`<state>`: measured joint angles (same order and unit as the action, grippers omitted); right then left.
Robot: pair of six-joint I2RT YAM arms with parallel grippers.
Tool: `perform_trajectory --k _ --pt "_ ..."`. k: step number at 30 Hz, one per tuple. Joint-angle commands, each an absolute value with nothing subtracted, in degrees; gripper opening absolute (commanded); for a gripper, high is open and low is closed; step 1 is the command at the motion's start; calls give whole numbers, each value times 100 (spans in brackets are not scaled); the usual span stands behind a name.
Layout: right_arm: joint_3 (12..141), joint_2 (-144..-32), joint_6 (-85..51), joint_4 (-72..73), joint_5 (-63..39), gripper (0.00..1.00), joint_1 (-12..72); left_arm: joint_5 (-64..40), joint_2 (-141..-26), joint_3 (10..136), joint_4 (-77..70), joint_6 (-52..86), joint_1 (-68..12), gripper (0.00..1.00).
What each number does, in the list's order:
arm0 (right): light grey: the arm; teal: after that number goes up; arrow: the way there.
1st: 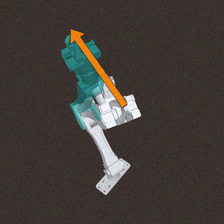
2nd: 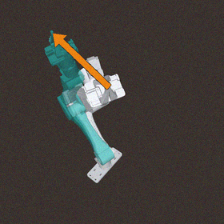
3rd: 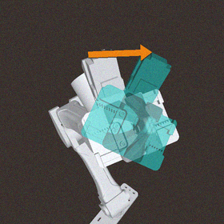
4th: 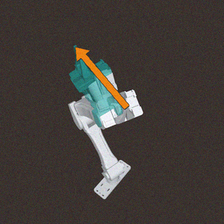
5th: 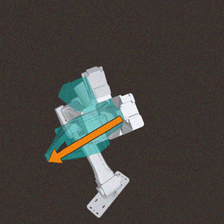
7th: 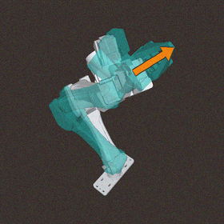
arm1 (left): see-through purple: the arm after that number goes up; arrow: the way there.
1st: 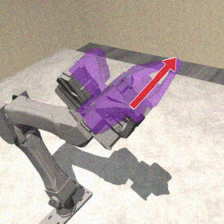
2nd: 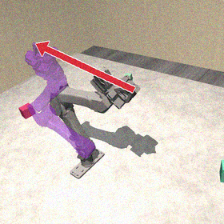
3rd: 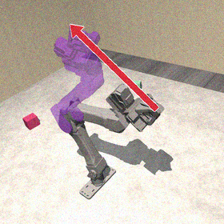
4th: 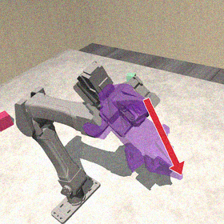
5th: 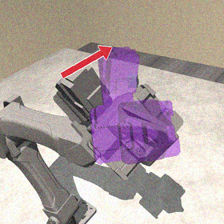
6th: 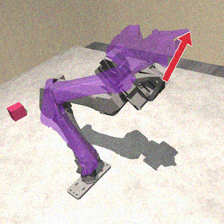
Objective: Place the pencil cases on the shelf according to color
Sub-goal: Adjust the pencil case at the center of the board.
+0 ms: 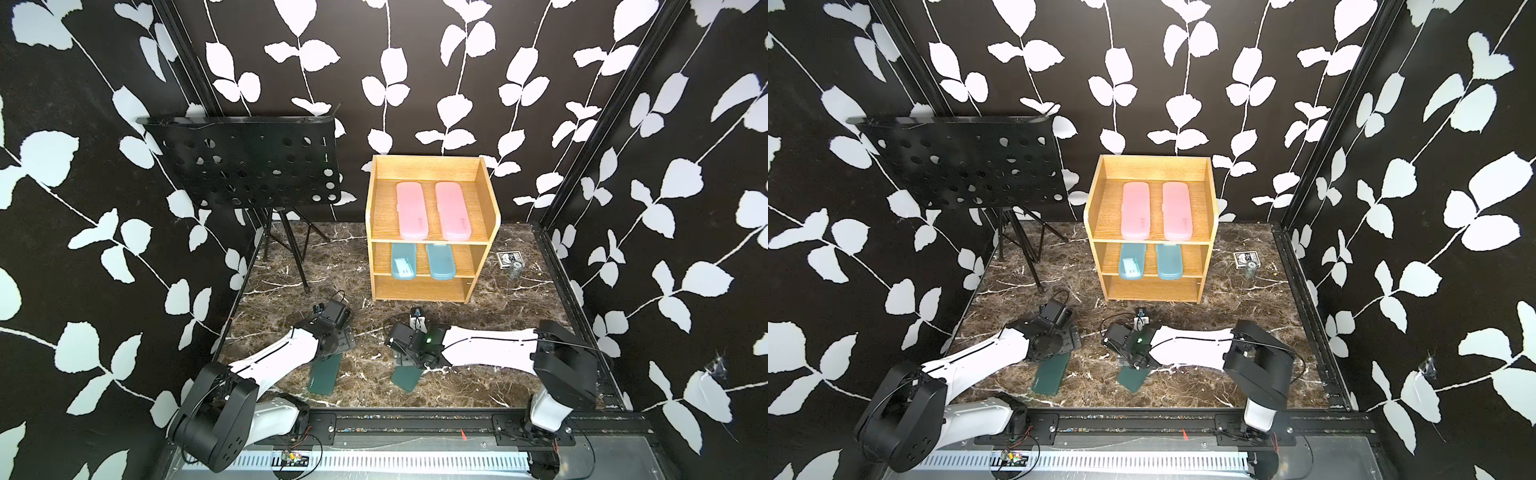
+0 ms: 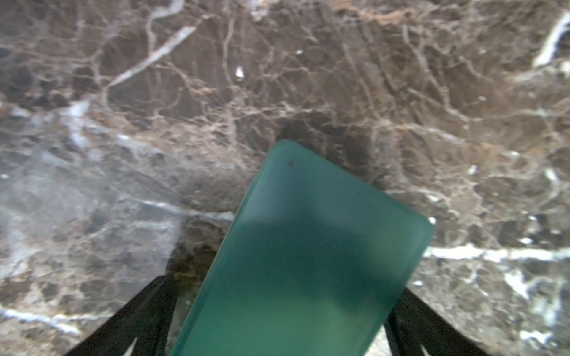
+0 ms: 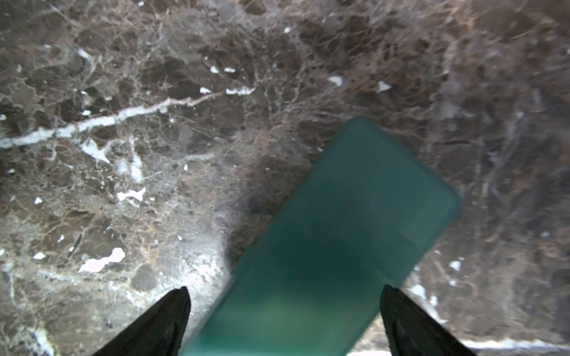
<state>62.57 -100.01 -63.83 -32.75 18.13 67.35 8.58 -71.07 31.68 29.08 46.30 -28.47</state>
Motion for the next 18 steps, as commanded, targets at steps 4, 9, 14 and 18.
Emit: perform_trajectory --k 4,9,14,18 --pt "6066 -10080 -7032 -3847 1784 99 6893 9 -7428 3349 2822 4406 -2926 99" --pt "5542 -9828 -7263 -4091 1764 100 6892 -193 -7713 3367 2699 4288 -2927 99" --pt "5189 -9621 -7291 -4118 1733 99 6858 -178 -7668 3305 2787 4239 -2927 99" --pt "4824 -9571 -6955 -3364 1483 99 6642 -266 -7581 3230 2766 4226 -2922 99"
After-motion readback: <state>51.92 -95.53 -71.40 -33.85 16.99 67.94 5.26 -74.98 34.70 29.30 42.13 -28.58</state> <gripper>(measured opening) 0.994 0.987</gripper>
